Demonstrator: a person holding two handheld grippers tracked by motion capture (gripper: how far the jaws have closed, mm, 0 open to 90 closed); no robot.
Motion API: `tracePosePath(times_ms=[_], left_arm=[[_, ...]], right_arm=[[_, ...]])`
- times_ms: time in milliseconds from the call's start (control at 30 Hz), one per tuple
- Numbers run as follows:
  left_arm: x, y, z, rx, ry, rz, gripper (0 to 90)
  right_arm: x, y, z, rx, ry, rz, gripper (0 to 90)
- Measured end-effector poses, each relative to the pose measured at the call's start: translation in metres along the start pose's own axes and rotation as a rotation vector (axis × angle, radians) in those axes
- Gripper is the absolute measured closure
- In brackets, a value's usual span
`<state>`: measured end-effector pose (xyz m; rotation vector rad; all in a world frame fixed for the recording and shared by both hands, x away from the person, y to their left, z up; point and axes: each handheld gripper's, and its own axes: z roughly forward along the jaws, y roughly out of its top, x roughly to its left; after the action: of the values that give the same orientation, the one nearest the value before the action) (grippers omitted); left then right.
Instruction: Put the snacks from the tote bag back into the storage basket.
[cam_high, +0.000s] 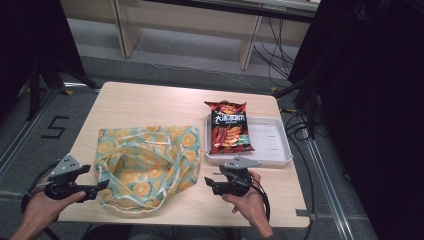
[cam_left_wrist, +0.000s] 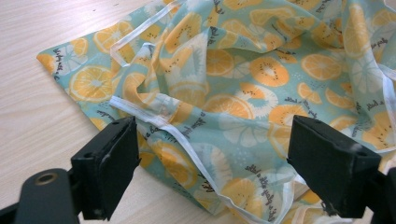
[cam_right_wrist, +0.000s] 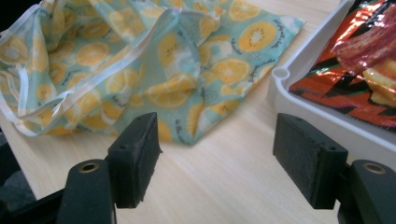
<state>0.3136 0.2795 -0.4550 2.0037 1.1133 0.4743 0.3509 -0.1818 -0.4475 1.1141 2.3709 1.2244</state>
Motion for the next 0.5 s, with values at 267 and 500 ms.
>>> tracePosePath(times_ms=[267,500], left_arm=[[-0.007,-0.002,0.001,0.005,-0.020,0.026,16.0],[-0.011,-0.003,0.004,-0.014,-0.019,0.006,16.0]], right_arm=[[0.008,-0.012,-0.002,0.045,-0.001,-0.036,28.5],[0.016,-0.020,-0.006,0.075,-0.008,-0.029,26.9]])
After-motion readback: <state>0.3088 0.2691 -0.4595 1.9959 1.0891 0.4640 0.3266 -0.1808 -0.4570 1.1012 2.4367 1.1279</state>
